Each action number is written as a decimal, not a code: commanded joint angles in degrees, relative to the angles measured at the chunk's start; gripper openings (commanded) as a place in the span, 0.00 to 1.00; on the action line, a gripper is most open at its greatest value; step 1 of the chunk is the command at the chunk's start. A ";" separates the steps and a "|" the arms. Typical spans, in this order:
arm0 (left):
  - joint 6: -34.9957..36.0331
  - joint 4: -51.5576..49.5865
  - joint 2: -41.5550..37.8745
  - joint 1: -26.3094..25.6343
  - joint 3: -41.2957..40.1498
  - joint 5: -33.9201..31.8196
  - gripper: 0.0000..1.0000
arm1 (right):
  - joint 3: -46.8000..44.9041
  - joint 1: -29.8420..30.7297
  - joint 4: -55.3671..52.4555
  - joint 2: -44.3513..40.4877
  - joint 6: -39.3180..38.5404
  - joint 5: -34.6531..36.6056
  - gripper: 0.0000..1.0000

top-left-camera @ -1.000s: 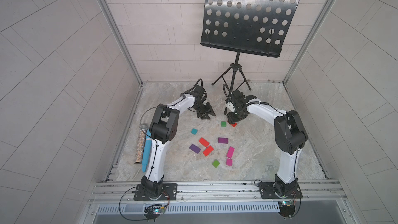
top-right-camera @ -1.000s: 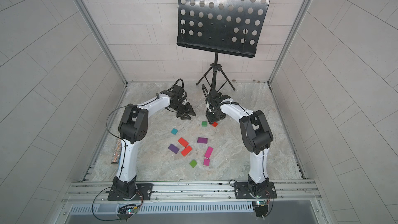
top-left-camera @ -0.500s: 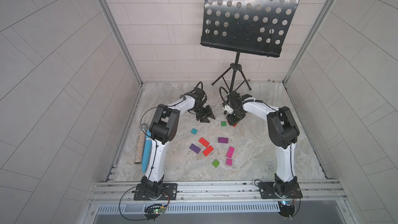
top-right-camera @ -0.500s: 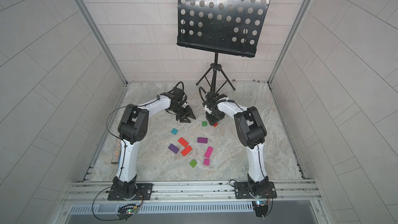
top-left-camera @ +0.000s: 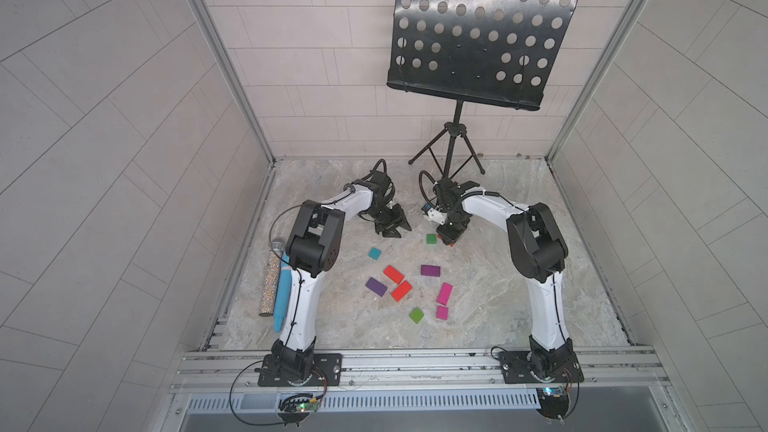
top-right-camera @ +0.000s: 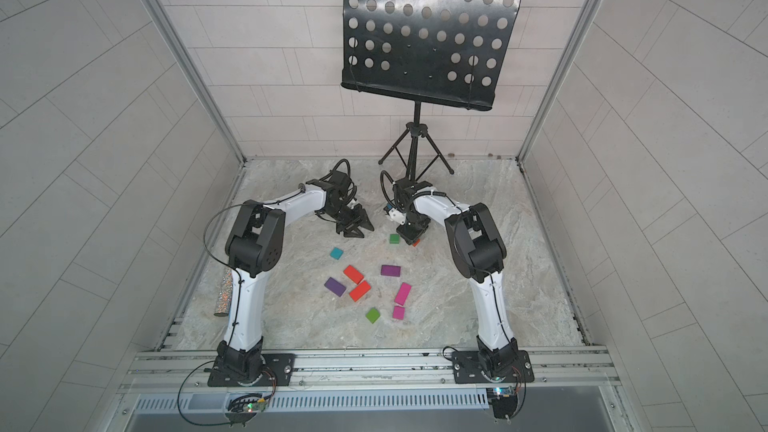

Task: Assemble the number 7 with building blocks
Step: Assemble the building block at the center of the board.

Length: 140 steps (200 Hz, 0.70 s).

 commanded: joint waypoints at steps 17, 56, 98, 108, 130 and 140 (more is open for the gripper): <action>0.49 0.28 -2.75 0.16 -0.87 1.03 0.49 | -4.66 0.86 -1.62 -3.48 -5.43 3.51 0.33; 0.32 0.46 -2.24 0.16 -0.79 1.68 0.49 | -5.87 0.95 0.09 -5.93 -7.74 3.74 0.32; 0.32 0.54 -2.24 0.16 -0.78 2.00 0.49 | -5.40 2.02 1.27 -4.67 -8.88 4.54 0.32; 0.32 0.62 -2.18 0.16 -0.79 2.12 0.49 | -4.31 2.11 1.15 -3.69 -8.92 4.80 0.32; 0.32 0.71 -2.22 0.16 -0.92 2.21 0.49 | -2.58 2.33 0.55 -1.99 -8.69 4.82 0.32; 0.31 0.81 -2.31 0.15 -1.04 2.17 0.49 | -2.64 2.38 0.63 -1.79 -8.45 4.85 0.33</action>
